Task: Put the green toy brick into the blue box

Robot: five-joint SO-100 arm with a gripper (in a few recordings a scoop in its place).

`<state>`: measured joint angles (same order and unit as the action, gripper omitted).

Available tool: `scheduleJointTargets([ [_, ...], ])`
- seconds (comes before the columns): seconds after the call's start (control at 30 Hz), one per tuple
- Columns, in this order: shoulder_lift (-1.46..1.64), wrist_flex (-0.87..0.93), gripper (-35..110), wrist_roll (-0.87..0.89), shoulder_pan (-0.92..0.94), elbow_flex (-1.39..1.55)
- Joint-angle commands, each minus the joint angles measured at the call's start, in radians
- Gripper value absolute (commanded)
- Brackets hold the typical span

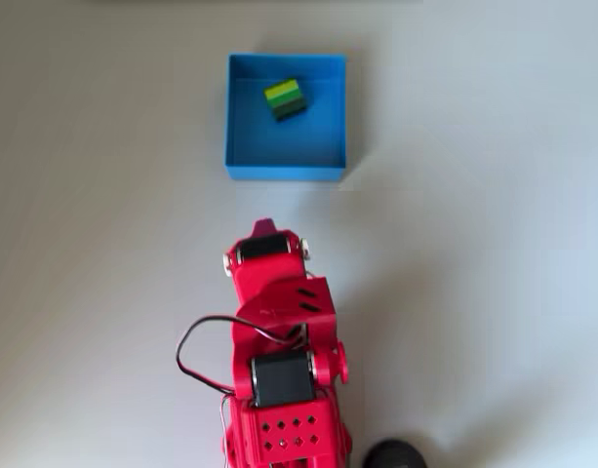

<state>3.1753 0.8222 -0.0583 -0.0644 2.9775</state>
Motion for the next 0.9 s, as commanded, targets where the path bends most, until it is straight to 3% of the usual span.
scheduleJointTargets([
  [0.0, 0.097, -0.017, 0, -0.018, -0.008, 0.057],
  [0.87, 0.118, 0.017, 0, -0.015, 0.037, 0.155],
])
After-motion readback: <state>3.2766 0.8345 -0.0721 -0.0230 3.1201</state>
